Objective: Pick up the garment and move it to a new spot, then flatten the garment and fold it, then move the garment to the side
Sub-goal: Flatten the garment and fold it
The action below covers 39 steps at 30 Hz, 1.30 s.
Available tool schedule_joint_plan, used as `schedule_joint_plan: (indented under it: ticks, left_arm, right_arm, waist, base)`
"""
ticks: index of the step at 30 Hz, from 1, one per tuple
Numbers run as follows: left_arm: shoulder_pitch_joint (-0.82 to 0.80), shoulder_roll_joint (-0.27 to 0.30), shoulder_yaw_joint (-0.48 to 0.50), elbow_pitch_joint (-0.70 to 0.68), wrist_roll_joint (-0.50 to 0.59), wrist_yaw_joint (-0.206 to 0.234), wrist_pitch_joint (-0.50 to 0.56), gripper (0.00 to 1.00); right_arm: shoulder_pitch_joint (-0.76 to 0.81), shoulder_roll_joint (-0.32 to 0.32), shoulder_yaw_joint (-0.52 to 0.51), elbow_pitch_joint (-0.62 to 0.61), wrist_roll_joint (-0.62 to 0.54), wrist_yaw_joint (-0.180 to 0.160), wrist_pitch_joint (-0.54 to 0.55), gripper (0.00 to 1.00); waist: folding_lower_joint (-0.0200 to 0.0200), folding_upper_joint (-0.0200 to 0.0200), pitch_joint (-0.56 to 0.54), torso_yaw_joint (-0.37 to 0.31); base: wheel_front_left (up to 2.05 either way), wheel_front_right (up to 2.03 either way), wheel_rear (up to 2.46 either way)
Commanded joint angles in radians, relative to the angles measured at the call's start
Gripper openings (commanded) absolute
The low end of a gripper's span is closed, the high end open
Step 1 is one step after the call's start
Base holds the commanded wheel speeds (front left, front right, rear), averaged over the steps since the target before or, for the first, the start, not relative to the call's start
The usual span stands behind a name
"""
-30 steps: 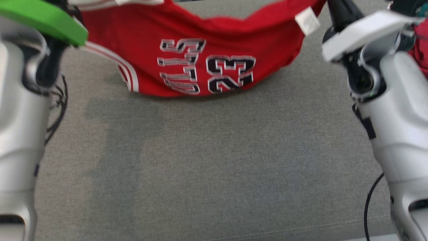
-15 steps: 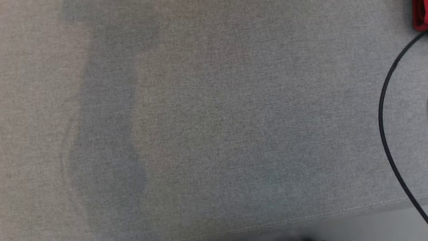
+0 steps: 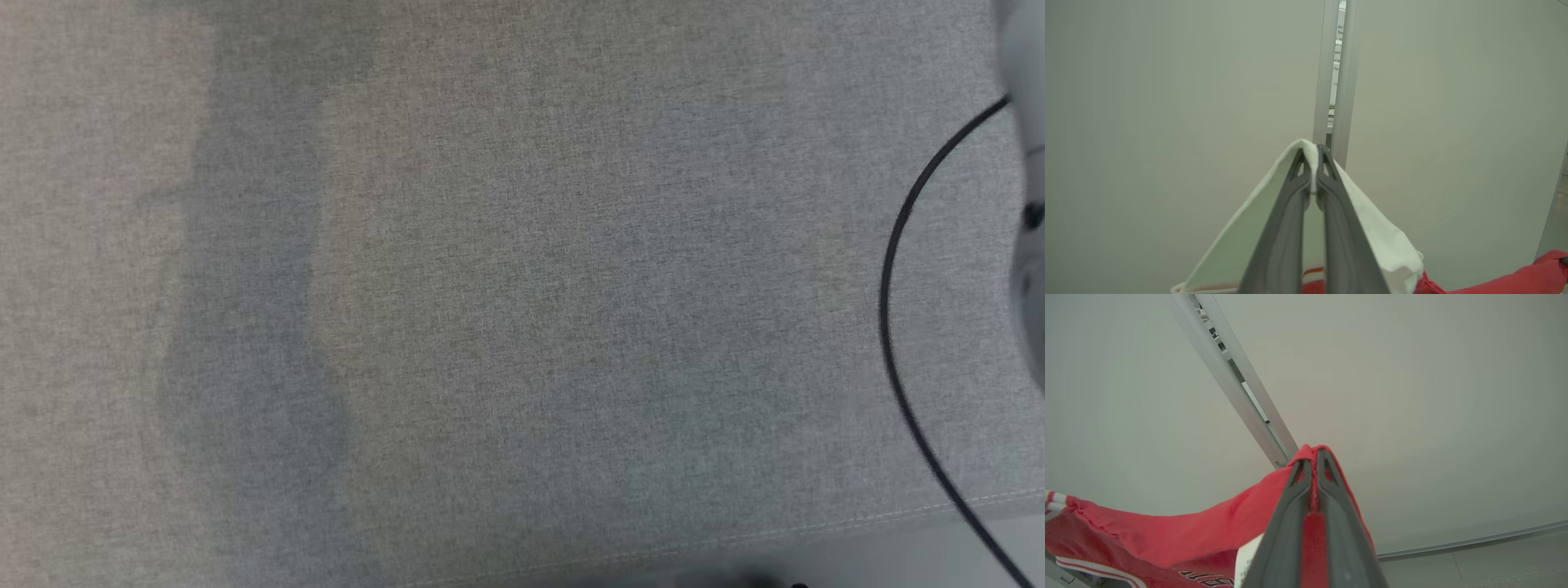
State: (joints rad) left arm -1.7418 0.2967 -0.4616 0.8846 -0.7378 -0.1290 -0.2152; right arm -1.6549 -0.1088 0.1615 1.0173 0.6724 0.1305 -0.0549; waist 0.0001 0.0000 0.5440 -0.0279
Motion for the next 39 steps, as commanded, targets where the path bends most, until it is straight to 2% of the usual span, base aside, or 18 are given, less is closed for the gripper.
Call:
schedule_joint_plan:
  ticks: [1, 4, 7, 10, 17, 24, 30, 34, 39]
  left_arm:
    - [0.068, 0.006, -0.016, -0.024, -0.005, -0.002, -0.016, 0.0]
    - [0.223, 0.019, -0.014, -0.073, -0.04, -0.002, -0.037, 0.0]
    - [0.397, 0.037, 0.028, -0.153, -0.058, 0.004, -0.049, 0.0]
    - [0.591, 0.045, 0.099, -0.284, -0.059, 0.044, -0.05, 0.0]
    - [1.115, 0.014, 0.211, -0.63, -0.015, 0.153, -0.05, 0.0]
    - [1.541, -0.029, 0.225, -0.835, 0.015, 0.223, -0.05, 0.0]
    - [1.728, -0.045, 0.188, -0.873, 0.024, 0.241, -0.048, 0.0]
    - [1.805, -0.057, 0.156, -0.879, 0.026, 0.245, -0.046, 0.0]
    - [1.87, -0.043, 0.142, -0.884, 0.024, 0.251, -0.036, 0.0]
  right_arm:
    - [0.05, -0.005, 0.018, -0.024, 0.026, 0.0, -0.01, 0.0]
    - [0.18, -0.017, 0.065, -0.071, 0.073, 0.0, -0.015, 0.0]
    - [0.325, -0.039, 0.112, -0.146, 0.124, 0.0, -0.039, 0.0]
    - [0.484, -0.059, 0.153, -0.223, 0.173, 0.0, -0.054, 0.0]
    - [0.896, -0.117, 0.185, -0.425, 0.277, 0.0, -0.108, 0.0]
    - [1.227, -0.132, 0.163, -0.541, 0.321, 0.0, -0.111, 0.0]
    - [1.409, -0.141, 0.112, -0.604, 0.29, 0.0, -0.102, 0.0]
    - [1.519, -0.141, 0.071, -0.65, 0.248, 0.0, -0.08, 0.0]
    - [1.63, -0.135, -0.004, -0.705, 0.186, 0.0, -0.038, 0.0]
  waist:
    - [-0.0001, 0.0, -0.021, -0.001]
    - [-0.0001, 0.0, -0.055, 0.002]
    - [-0.0001, 0.0, -0.093, 0.001]
    - [-0.0001, 0.0, -0.13, 0.004]
    - [-0.0001, 0.0, -0.212, 0.029]
    - [-0.0001, 0.0, -0.288, 0.038]
    - [-0.0001, 0.0, -0.34, 0.049]
    - [-0.0001, 0.0, -0.377, 0.054]
    - [-0.0001, 0.0, -0.412, 0.06]
  base:
    - [0.0, 0.0, 0.0]
    - [0.0, 0.0, 0.0]
    - [0.0, 0.0, 0.0]
    - [0.0, 0.0, 0.0]
    - [0.0, 0.0, 0.0]
    - [0.0, 0.0, 0.0]
    - [0.0, 0.0, 0.0]
    - [0.0, 0.0, 0.0]
    - [0.0, 0.0, 0.0]
